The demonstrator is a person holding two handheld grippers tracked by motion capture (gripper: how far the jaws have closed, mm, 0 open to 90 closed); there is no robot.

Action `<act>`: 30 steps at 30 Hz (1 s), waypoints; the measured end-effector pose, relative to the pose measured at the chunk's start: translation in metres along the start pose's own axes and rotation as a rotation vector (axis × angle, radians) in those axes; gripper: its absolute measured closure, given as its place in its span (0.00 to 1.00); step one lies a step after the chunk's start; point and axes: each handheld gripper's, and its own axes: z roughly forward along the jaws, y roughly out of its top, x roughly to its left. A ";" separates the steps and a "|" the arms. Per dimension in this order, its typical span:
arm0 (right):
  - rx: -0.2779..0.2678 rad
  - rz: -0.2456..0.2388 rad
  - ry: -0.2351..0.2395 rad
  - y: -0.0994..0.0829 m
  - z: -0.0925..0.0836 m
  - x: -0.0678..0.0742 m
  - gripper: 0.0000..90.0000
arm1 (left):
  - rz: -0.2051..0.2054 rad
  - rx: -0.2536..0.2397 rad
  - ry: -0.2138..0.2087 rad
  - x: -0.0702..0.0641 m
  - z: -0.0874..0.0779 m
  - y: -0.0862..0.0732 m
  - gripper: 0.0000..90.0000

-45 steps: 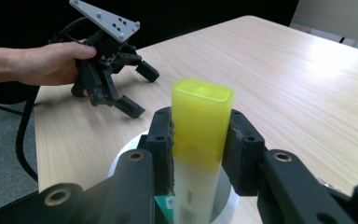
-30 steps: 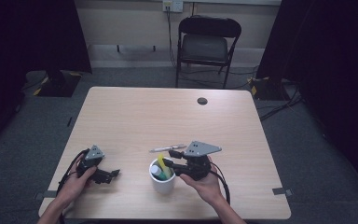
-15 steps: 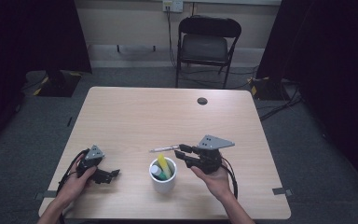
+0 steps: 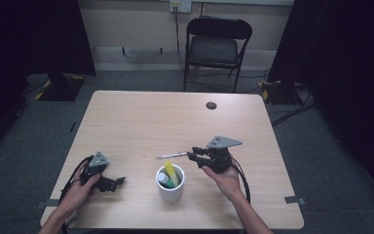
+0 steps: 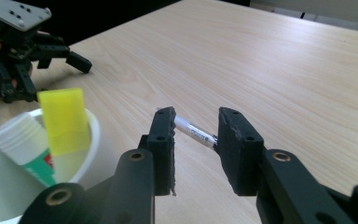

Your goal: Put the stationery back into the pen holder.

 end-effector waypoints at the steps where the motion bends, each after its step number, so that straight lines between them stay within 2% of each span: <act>1: 0.006 -0.001 0.000 0.000 0.004 -0.001 0.75 | 0.000 0.000 0.000 0.000 0.000 0.000 0.00; 6: 0.038 0.007 0.005 -0.002 0.027 -0.015 0.76 | 0.000 0.000 0.000 0.000 0.000 0.000 0.00; 11: 0.094 0.005 0.004 -0.008 0.056 -0.027 0.75 | 0.000 0.000 0.000 0.000 0.000 0.000 0.00; 15: 0.102 0.010 0.010 -0.009 0.072 -0.034 0.72 | -0.001 0.000 0.000 0.000 0.000 0.000 0.00; 18: 0.098 0.012 0.007 -0.010 0.080 -0.035 0.70 | -0.001 0.000 0.000 0.000 0.000 0.000 0.00; 20: 0.132 0.009 0.008 -0.016 0.086 -0.036 0.70 | 0.000 0.000 0.000 0.000 0.000 0.000 0.00; 30: 0.141 0.032 0.014 -0.022 0.092 -0.041 0.70 | 0.000 0.000 0.000 0.000 0.000 0.000 0.00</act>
